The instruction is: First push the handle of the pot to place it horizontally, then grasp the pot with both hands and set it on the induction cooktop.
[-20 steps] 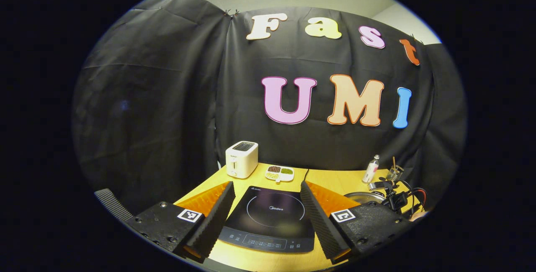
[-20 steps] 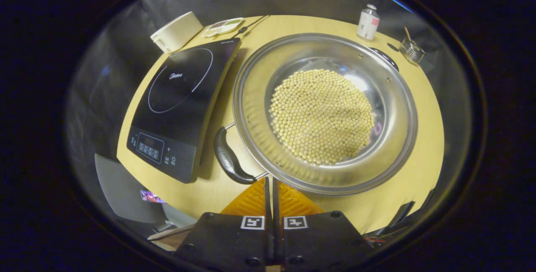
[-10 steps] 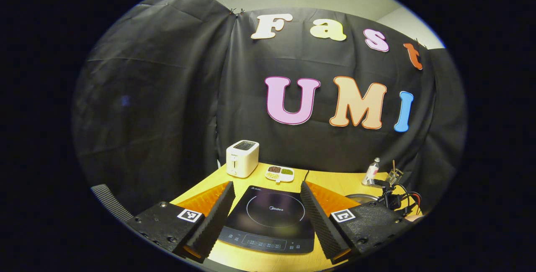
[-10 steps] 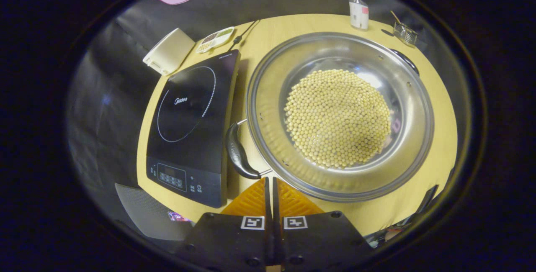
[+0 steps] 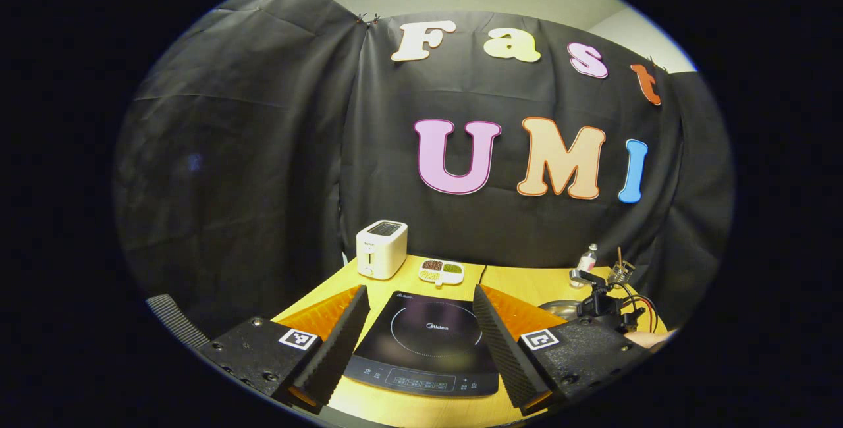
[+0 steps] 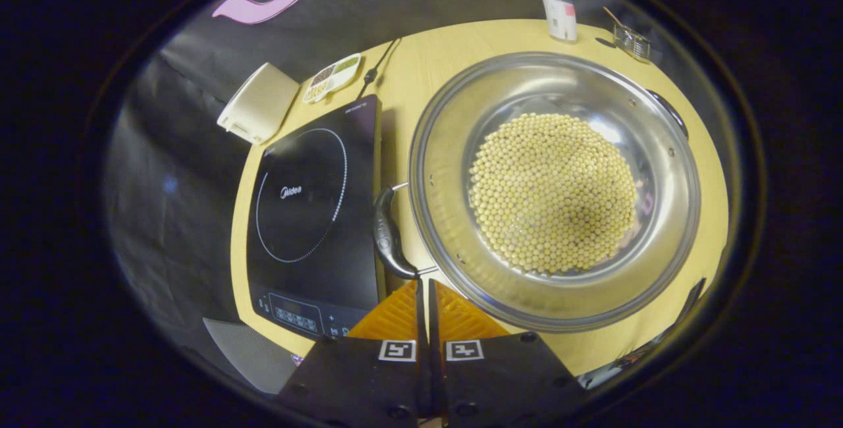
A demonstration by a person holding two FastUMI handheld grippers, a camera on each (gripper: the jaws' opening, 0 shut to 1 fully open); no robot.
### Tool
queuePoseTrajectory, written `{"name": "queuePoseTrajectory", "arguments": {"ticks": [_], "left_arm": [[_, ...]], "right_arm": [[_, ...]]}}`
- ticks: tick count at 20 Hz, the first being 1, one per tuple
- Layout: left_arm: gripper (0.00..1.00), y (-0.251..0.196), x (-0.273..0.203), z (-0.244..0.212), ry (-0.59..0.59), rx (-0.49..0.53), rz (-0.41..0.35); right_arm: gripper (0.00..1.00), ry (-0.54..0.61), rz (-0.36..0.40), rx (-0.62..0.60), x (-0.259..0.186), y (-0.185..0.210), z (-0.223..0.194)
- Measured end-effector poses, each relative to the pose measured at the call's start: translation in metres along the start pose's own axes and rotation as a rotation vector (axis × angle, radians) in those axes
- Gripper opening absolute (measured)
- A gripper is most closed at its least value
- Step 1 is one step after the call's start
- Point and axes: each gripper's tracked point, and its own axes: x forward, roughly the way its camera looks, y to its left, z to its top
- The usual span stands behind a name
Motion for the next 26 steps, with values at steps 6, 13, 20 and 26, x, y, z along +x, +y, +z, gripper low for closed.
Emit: {"name": "queuePoseTrajectory", "arguments": {"ticks": [6,13,20,26], "left_arm": [[0.96,0.015,0.000,-0.005,0.015,-0.006,0.027],[0.96,0.028,0.000,-0.011,0.031,-0.005,0.040],[0.94,0.031,0.003,-0.014,0.037,-0.004,0.024],[0.96,0.029,0.006,-0.021,0.052,-0.012,-0.011]], "right_arm": [[0.00,-0.031,0.002,0.013,0.007,0.014,0.017],[0.00,-0.081,-0.003,0.044,0.011,0.017,0.044],[0.02,-0.098,0.008,0.040,0.006,0.018,0.053],[0.00,-0.134,0.037,0.000,-0.027,0.016,0.044]]}}
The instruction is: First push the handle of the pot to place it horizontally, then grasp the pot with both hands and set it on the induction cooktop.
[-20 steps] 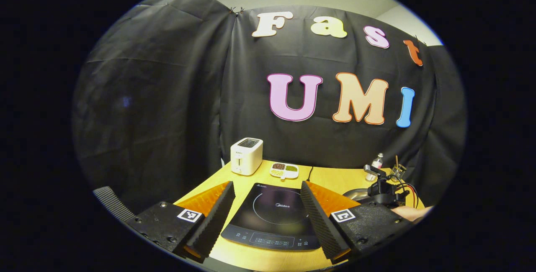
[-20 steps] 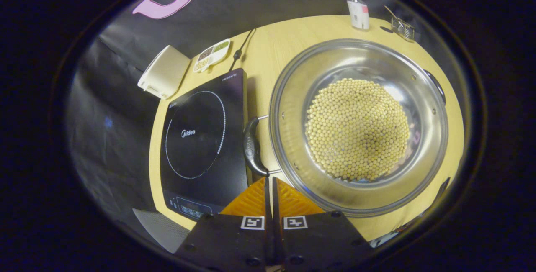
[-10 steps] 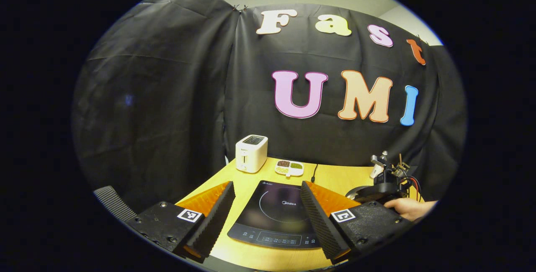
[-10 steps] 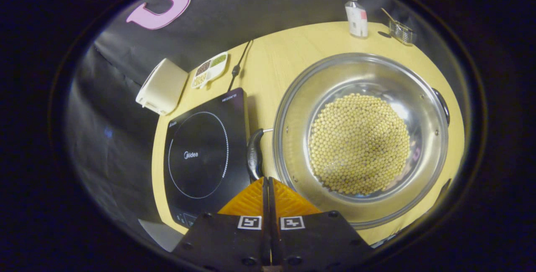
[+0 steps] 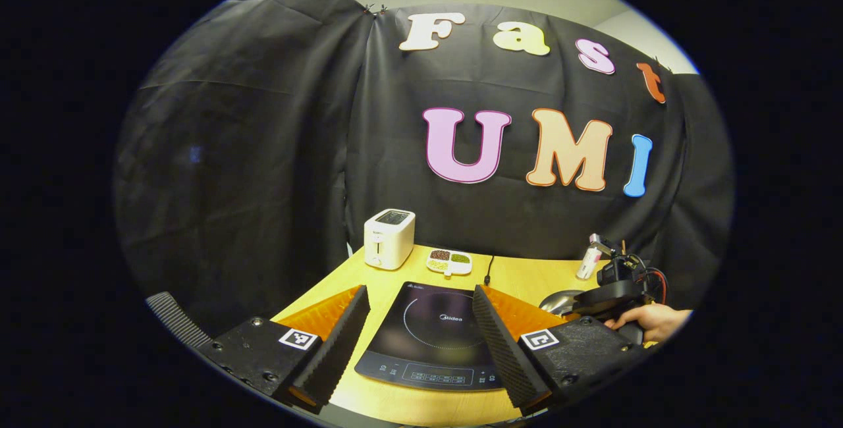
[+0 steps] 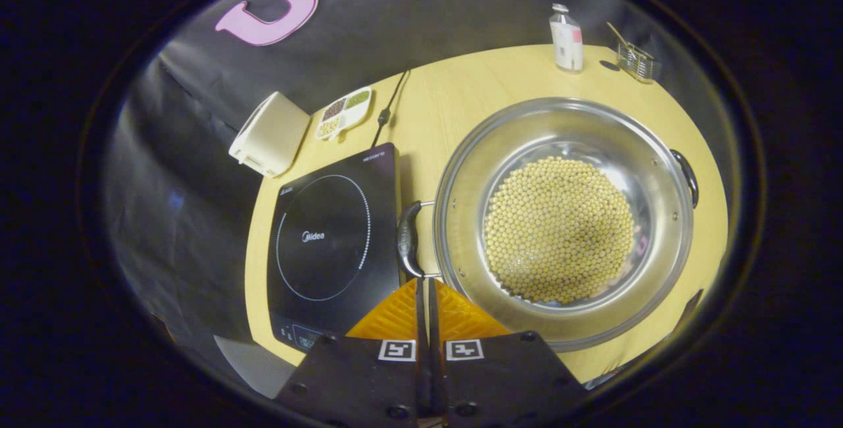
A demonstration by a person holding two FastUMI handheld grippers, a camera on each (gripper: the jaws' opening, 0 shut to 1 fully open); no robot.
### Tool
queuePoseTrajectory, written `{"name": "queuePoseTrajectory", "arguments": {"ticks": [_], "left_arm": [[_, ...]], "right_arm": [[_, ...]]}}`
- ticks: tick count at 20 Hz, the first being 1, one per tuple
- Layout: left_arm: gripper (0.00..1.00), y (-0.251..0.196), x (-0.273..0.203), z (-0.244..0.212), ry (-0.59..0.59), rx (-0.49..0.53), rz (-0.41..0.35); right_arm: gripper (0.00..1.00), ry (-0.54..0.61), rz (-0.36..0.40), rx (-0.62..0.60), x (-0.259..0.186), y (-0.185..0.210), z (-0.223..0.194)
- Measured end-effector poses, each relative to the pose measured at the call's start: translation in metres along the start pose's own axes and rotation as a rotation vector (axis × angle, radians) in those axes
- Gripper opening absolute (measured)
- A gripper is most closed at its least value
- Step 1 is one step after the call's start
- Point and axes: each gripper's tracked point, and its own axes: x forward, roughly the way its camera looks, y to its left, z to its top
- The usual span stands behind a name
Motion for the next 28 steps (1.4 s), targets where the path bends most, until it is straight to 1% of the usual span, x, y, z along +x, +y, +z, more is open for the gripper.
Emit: {"name": "queuePoseTrajectory", "arguments": {"ticks": [1,2,3,4,6,7,9,10,12,13,14,15,16,17,18,19,22,24,25,26,27,28], "left_arm": [[0.93,-0.002,0.002,-0.003,0.008,0.001,-0.009],[0.96,-0.004,0.003,-0.005,0.015,0.002,-0.021],[0.94,-0.007,0.003,-0.008,0.025,0.003,-0.032],[0.96,-0.010,0.004,-0.012,0.037,0.004,-0.042],[0.96,-0.016,0.005,-0.020,0.060,0.008,-0.063],[0.96,-0.020,0.006,-0.023,0.072,0.010,-0.075],[0.97,-0.029,0.009,-0.027,0.087,0.005,-0.102],[0.96,-0.033,0.012,-0.028,0.093,0.001,-0.114],[0.96,-0.043,0.018,-0.031,0.108,-0.005,-0.138],[0.96,-0.048,0.022,-0.033,0.120,-0.003,-0.150],[0.96,-0.054,0.027,-0.035,0.131,-0.002,-0.165],[0.97,-0.061,0.031,-0.038,0.144,-0.002,-0.183],[0.96,-0.068,0.036,-0.042,0.159,-0.001,-0.199],[0.97,-0.075,0.041,-0.045,0.176,0.003,-0.211],[0.97,-0.083,0.047,-0.050,0.190,0.006,-0.223],[0.97,-0.091,0.053,-0.053,0.206,0.013,-0.232],[0.97,-0.114,0.069,-0.069,0.256,0.033,-0.247],[0.97,-0.131,0.080,-0.077,0.294,0.023,-0.243],[0.97,-0.138,0.085,-0.082,0.312,0.019,-0.238],[1.00,-0.146,0.089,-0.088,0.331,0.016,-0.235],[0.97,-0.155,0.094,-0.094,0.354,0.012,-0.233],[0.97,-0.162,0.099,-0.102,0.383,0.004,-0.235]], "right_arm": [[0.00,-0.008,0.003,-0.001,-0.008,-0.001,0.001],[0.00,-0.026,0.011,-0.002,-0.018,-0.002,0.002],[0.00,-0.046,0.014,-0.003,-0.028,-0.006,0.005],[0.00,-0.064,0.013,-0.004,-0.038,-0.009,0.006],[0.00,-0.103,-0.002,-0.006,-0.057,-0.020,0.008],[0.03,-0.120,-0.010,-0.002,-0.065,-0.026,0.009],[0.03,-0.153,-0.024,0.002,-0.081,-0.040,0.010],[0.07,-0.165,-0.036,0.000,-0.086,-0.048,0.013],[0.11,-0.181,-0.060,0.012,-0.099,-0.066,0.014],[0.22,-0.179,-0.070,0.021,-0.102,-0.074,0.014],[0.09,-0.184,-0.085,0.028,-0.111,-0.083,0.015],[0.20,-0.192,-0.097,0.036,-0.117,-0.093,0.019],[0.20,-0.200,-0.113,0.042,-0.123,-0.103,0.019],[0.20,-0.202,-0.113,0.042,-0.129,-0.110,0.021],[0.30,-0.204,-0.133,0.042,-0.131,-0.122,0.023],[0.31,-0.200,-0.145,0.040,-0.132,-0.134,0.029],[0.68,-0.171,-0.149,0.068,-0.136,-0.164,0.036],[0.94,-0.151,-0.156,0.075,-0.130,-0.190,0.048],[1.00,-0.139,-0.161,0.075,-0.127,-0.202,0.053],[0.94,-0.128,-0.161,0.074,-0.124,-0.211,0.059],[0.94,-0.118,-0.159,0.073,-0.121,-0.222,0.066],[0.94,-0.109,-0.154,0.070,-0.117,-0.231,0.074]]}}
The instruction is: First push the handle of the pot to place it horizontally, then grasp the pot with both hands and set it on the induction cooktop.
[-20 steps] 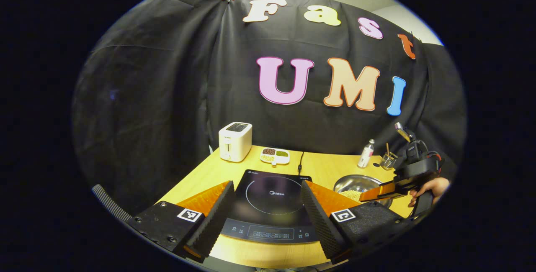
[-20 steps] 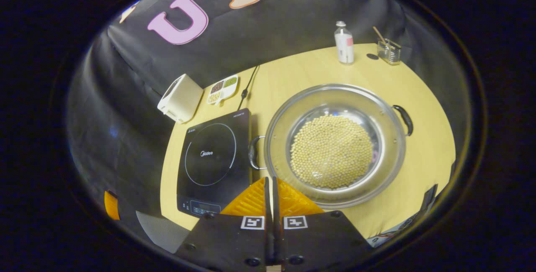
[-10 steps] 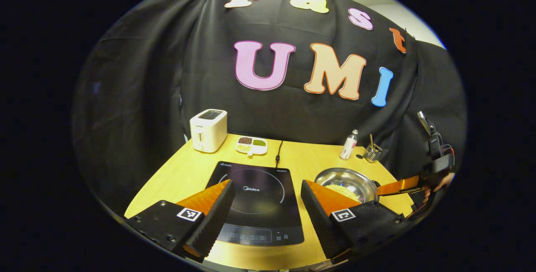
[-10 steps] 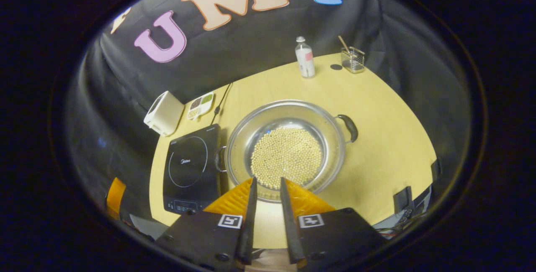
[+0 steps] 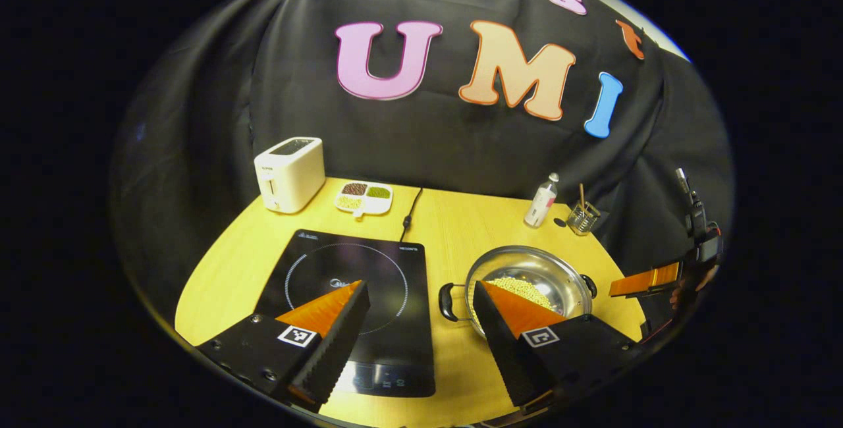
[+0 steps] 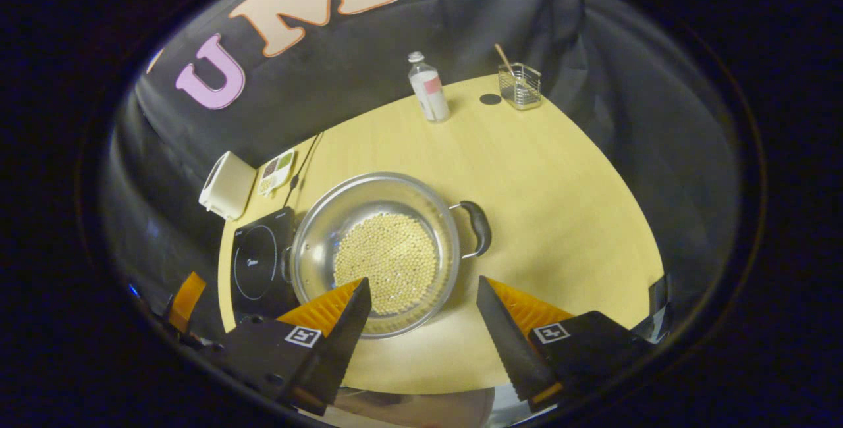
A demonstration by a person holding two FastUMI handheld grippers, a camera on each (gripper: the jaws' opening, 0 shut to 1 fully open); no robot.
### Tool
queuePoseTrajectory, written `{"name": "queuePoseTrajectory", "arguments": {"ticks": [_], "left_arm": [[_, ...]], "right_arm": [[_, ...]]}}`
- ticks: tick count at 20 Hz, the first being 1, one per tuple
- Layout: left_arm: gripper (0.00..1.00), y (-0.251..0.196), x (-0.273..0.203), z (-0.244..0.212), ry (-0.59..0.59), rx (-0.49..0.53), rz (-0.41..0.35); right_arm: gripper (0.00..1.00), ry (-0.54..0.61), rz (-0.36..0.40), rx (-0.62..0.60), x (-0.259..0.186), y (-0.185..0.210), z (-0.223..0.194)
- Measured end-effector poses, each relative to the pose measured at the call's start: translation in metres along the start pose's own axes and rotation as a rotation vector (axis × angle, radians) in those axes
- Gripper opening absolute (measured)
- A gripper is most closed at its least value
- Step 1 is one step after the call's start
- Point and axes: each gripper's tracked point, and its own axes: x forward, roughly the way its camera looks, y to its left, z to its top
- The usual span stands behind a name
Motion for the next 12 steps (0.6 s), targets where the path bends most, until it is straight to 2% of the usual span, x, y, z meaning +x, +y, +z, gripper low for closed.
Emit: {"name": "queuePoseTrajectory", "arguments": {"ticks": [3,6,9,12], "left_arm": [[0.97,-0.017,0.027,-0.024,0.112,-0.065,-0.032],[0.96,-0.026,0.053,-0.048,0.215,-0.114,-0.032],[0.96,-0.034,0.080,-0.064,0.305,-0.127,-0.034],[0.97,-0.032,0.097,-0.077,0.394,-0.097,-0.026]], "right_arm": [[0.94,0.033,0.011,-0.025,0.022,-0.020,0.018],[0.94,0.084,0.037,-0.041,0.045,-0.033,0.025],[0.94,0.134,0.059,-0.044,0.068,-0.044,0.029],[0.94,0.186,0.092,-0.033,0.088,-0.048,0.029]]}}
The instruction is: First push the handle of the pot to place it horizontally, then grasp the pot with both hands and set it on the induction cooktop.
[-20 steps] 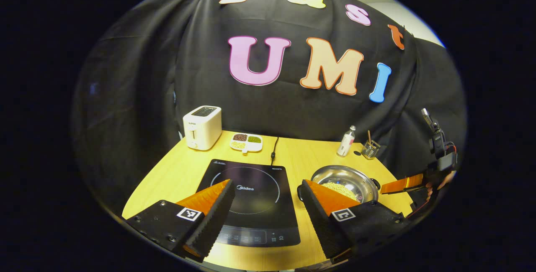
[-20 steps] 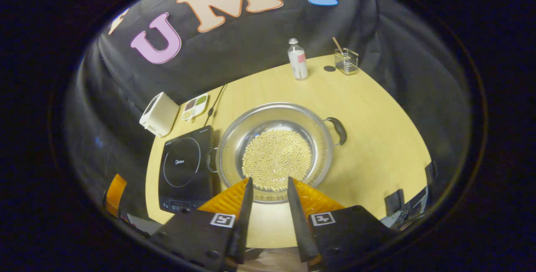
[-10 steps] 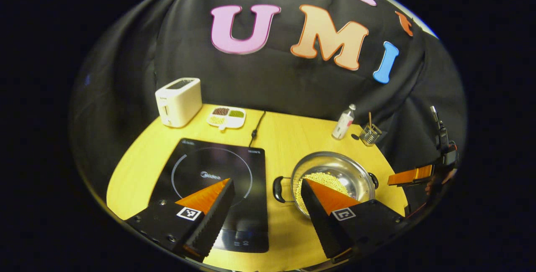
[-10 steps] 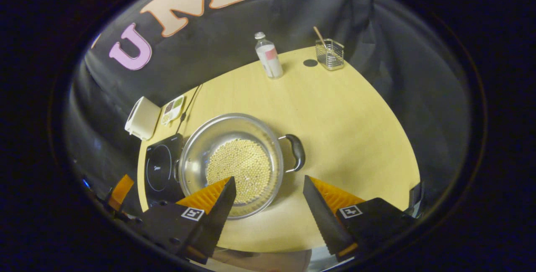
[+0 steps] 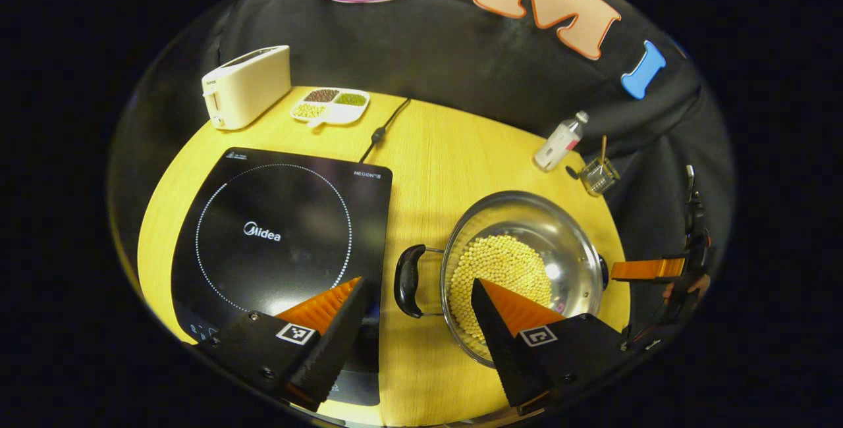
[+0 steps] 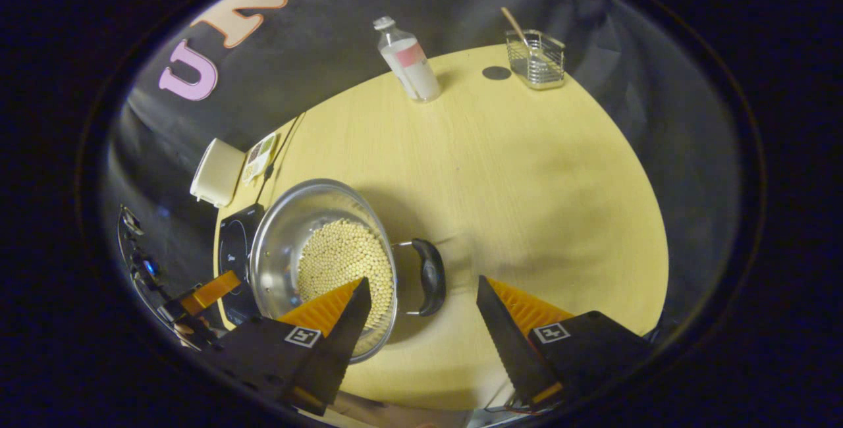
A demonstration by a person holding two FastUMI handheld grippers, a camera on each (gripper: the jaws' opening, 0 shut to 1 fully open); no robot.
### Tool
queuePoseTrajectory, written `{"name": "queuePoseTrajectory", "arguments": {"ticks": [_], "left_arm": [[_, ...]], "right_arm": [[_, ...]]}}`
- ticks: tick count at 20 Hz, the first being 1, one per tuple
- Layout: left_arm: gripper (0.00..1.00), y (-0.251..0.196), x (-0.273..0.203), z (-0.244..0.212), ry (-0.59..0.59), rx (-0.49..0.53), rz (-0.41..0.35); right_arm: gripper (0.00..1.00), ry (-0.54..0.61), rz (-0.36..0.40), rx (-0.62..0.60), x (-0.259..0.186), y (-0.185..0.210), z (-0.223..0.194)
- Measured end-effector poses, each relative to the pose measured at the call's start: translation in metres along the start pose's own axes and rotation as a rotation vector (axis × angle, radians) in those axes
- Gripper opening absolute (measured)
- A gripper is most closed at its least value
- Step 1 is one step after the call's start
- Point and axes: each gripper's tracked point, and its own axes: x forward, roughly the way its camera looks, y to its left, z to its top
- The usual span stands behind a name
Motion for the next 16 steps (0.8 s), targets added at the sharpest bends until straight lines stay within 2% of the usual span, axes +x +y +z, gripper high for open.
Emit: {"name": "queuePoseTrajectory", "arguments": {"ticks": [3,4,5,6,7,10,11,12,13,14,15,16], "left_arm": [[0.96,-0.006,0.014,-0.004,0.075,0.002,-0.012],[0.96,-0.008,0.017,-0.004,0.095,-0.005,-0.016],[0.96,-0.009,0.020,-0.004,0.109,-0.010,-0.020],[0.96,-0.010,0.022,-0.004,0.122,-0.010,-0.022],[0.96,-0.011,0.025,-0.003,0.133,-0.009,-0.020],[0.94,-0.013,0.030,-0.005,0.176,-0.005,-0.025],[0.94,-0.013,0.033,-0.006,0.192,0.005,-0.018],[0.93,-0.013,0.033,-0.008,0.208,0.018,-0.015],[0.93,-0.011,0.035,-0.010,0.224,0.030,-0.012],[0.99,-0.012,0.038,-0.012,0.241,0.041,-0.009],[0.99,-0.012,0.041,-0.013,0.255,0.046,-0.007],[0.93,-0.010,0.041,-0.016,0.281,0.053,0.005]], "right_arm": [[0.94,0.050,0.033,0.004,0.013,-0.011,-0.007],[1.00,0.065,0.040,0.005,0.017,-0.011,-0.008],[0.94,0.076,0.048,0.006,0.021,-0.013,-0.007],[1.00,0.087,0.055,0.006,0.024,-0.012,-0.009],[0.94,0.096,0.061,0.005,0.028,-0.012,-0.009],[0.91,0.136,0.096,0.010,0.040,-0.002,-0.007],[0.98,0.143,0.108,0.012,0.042,0.000,-0.007],[0.89,0.152,0.119,0.008,0.043,0.001,-0.009],[0.89,0.159,0.129,0.004,0.045,0.004,-0.011],[0.86,0.167,0.134,0.002,0.046,0.004,-0.009],[0.90,0.173,0.135,0.000,0.049,0.004,-0.010],[0.93,0.177,0.133,-0.001,0.052,0.003,-0.012]]}}
